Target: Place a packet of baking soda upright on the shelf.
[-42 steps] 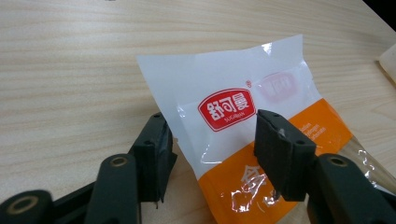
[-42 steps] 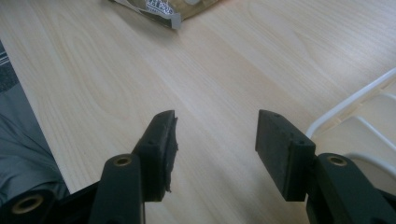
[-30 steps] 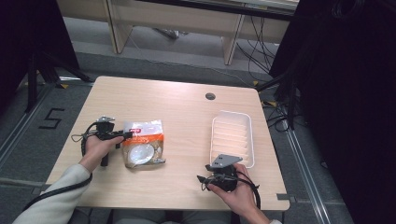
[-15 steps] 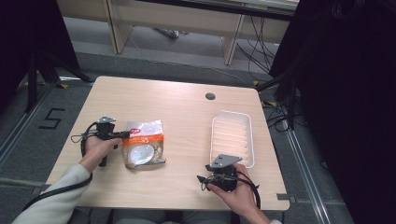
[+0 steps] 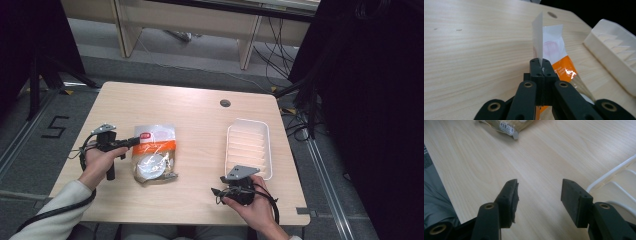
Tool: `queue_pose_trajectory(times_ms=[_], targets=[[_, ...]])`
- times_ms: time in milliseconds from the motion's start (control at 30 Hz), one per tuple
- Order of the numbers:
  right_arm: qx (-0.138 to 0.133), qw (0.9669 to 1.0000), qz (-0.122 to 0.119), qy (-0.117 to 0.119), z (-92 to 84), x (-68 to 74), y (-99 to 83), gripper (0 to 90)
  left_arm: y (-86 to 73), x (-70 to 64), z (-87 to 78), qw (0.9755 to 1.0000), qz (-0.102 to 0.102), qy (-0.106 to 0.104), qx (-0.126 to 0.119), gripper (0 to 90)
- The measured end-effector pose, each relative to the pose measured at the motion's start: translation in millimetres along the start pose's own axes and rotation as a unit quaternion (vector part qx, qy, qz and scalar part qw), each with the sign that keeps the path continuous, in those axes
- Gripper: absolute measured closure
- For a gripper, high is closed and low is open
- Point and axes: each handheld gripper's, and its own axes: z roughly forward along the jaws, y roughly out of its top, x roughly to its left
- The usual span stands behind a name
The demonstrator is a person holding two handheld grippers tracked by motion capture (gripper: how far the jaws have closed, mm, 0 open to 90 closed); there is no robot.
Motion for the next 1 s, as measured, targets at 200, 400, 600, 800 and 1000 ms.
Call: queue_pose_trajectory(times_ms=[200, 400, 600, 800, 1000], targets=[[0.016, 0.9998, -0.001, 0.007, -2.9, -0.4, 1.4, 47.9, -0.8, -25.5, -25.0, 0.9986, 0.023, -0.028, -0.04, 89.6], [0.002, 1.0, -0.001, 0.003, -1.4, 0.2, 2.3, 46.9, -4.2, -45.6, -42.3, 0.995, 0.056, -0.056, -0.062, 89.6], [0.01, 0.9997, -0.022, 0.0, -6.8, -2.0, 9.9, 45.0, -7.5, -59.6, -54.5, 0.9916, 0.074, -0.078, -0.071, 89.6], [-0.003, 0.9983, -0.054, -0.019, -14.3, -6.1, 26.1, 43.2, -11.7, -72.9, -64.1, 0.9883, 0.09, -0.095, -0.079, 89.6], [0.009, 0.9939, -0.11, -0.005, -21.0, -11.1, 53.1, 43.2, -11.7, -88.7, -69.0, 0.9821, 0.127, -0.115, -0.078, 89.7]])
